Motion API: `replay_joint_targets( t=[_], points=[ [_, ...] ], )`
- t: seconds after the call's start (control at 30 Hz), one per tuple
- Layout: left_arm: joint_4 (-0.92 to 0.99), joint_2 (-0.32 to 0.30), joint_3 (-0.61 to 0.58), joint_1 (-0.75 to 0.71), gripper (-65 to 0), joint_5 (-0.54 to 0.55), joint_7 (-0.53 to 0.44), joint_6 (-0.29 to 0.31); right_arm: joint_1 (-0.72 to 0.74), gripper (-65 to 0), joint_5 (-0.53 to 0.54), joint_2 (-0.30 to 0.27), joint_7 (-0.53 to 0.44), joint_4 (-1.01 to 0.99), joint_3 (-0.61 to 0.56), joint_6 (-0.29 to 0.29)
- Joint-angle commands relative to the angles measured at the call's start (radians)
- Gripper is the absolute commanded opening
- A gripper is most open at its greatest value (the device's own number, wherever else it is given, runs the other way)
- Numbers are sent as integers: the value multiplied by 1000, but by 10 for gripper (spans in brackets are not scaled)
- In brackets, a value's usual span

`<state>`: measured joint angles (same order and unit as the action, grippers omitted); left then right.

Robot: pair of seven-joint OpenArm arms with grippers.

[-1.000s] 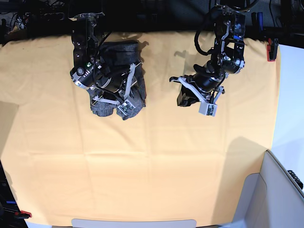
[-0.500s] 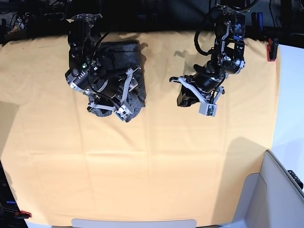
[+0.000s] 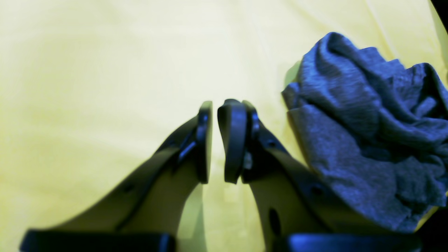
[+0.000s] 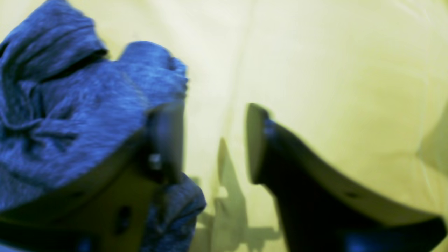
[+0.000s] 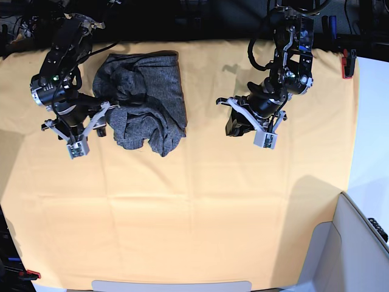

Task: Fold the T-shirt properly
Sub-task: 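Grasp the edge of the folded grey bundle with the right gripper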

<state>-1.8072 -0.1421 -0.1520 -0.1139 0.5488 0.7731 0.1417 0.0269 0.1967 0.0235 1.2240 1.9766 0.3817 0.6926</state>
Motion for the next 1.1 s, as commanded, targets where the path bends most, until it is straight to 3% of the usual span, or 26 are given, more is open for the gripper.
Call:
replay_joint_targets(
  t=[0.0, 0.1, 0.33, 0.43, 0.5, 0.57, 1.07],
  points=[
    [-13, -3, 1, 10, -575, 9, -25, 5, 9, -505, 16, 0, -23, 17, 12, 6],
    [-12, -3, 1, 10, -575, 9, -25, 5, -12, -650, 11, 0, -23, 10, 18, 6],
    [-12, -3, -1, 10, -575, 9, -25, 6, -18, -649, 2, 2, -25, -27, 24, 6],
    [-12, -3, -1, 10, -576, 9, -25, 6, -18, -649, -73, 3, -43, -30, 24, 3],
    [-12, -3, -1, 10, -576, 9, -25, 6, -31, -649, -131, 10, -86, -32, 12, -47],
    [-12, -3, 1, 10, -576, 9, -25, 6, -49, -649, -147, 13, -111, -35, -19, -75],
    [-12, -3, 4, 10, -576, 9, -25, 6, -178, -649, -148, 10, -108, 57, -300, -75]
  ],
)
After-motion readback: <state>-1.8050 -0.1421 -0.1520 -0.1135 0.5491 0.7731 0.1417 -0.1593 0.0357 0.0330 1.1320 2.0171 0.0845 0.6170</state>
